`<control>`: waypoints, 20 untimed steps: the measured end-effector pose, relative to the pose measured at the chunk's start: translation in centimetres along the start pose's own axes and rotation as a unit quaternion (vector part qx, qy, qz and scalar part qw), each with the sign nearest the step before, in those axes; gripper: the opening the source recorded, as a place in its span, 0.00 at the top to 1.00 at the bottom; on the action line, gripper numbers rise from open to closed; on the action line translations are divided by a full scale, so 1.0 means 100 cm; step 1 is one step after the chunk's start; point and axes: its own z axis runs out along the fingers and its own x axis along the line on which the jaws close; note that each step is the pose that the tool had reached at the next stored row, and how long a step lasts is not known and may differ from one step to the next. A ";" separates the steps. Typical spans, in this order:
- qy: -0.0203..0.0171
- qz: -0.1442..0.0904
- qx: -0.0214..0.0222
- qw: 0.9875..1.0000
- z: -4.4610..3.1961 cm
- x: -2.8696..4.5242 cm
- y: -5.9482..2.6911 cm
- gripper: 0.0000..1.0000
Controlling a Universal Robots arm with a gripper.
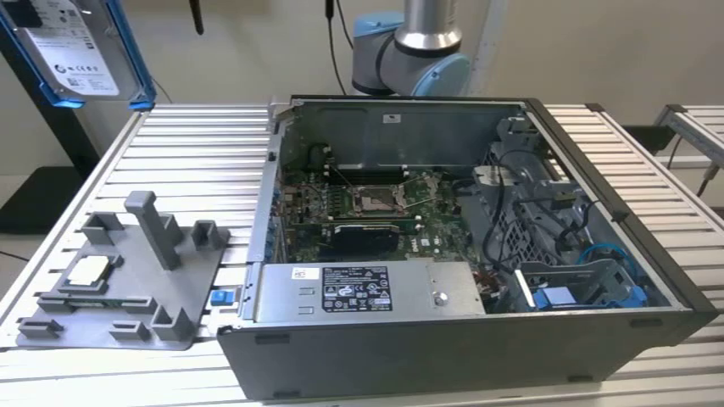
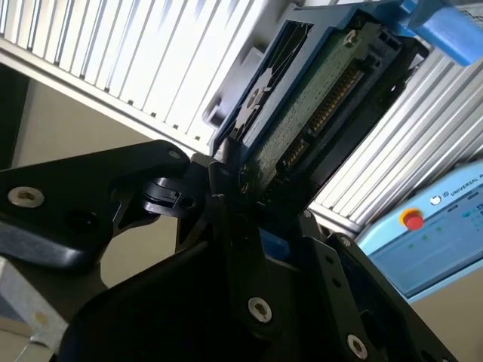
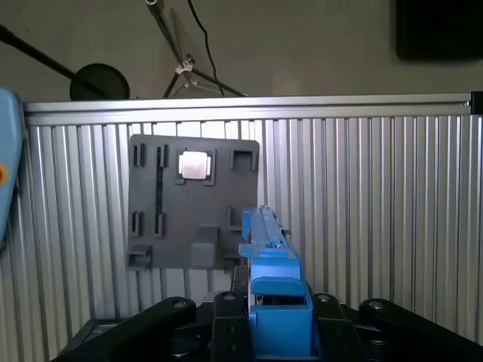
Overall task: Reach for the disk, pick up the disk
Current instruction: 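Pick up the disk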
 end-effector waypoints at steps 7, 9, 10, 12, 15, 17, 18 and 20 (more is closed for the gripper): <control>0.000 0.000 0.000 1.000 0.0001 -0.0007 -0.0119 1.00; 0.000 0.000 0.000 1.000 0.0001 -0.0008 -0.0155 1.00; 0.000 0.000 0.000 1.000 0.0001 -0.0009 -0.0170 1.00; 0.000 0.000 0.000 1.000 0.0001 -0.0011 -0.0196 1.00; 0.000 0.000 0.000 1.000 0.0001 -0.0012 -0.0231 1.00; 0.000 0.000 0.000 1.000 0.0002 -0.0013 -0.0253 1.00; 0.000 0.000 0.000 1.000 0.0001 -0.0014 -0.0265 1.00; 0.000 0.000 0.000 1.000 0.0002 -0.0016 -0.0294 1.00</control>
